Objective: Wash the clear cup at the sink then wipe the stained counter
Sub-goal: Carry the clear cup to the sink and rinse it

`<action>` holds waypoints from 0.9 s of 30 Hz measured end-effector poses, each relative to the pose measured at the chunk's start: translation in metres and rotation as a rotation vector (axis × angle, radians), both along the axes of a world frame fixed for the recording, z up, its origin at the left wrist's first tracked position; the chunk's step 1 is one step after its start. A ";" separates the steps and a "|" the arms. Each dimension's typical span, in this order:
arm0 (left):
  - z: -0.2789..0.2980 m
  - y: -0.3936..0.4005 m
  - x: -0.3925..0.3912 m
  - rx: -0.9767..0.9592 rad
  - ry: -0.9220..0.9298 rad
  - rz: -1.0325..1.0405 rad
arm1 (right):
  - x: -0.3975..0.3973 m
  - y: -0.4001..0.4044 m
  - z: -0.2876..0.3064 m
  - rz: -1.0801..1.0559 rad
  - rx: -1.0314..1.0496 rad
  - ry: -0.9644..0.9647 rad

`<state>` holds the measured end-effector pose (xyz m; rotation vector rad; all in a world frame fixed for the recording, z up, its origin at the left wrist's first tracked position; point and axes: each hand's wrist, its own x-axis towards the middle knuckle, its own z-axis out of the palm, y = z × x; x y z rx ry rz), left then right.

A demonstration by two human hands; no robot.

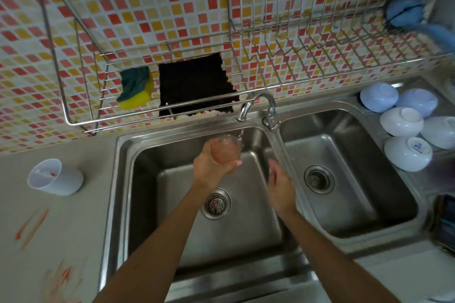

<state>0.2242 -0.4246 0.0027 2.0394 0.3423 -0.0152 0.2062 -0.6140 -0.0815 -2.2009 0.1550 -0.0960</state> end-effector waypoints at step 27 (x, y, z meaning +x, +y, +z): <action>-0.064 0.078 -0.131 0.506 0.284 -0.331 | -0.133 0.036 -0.041 0.436 -0.626 0.419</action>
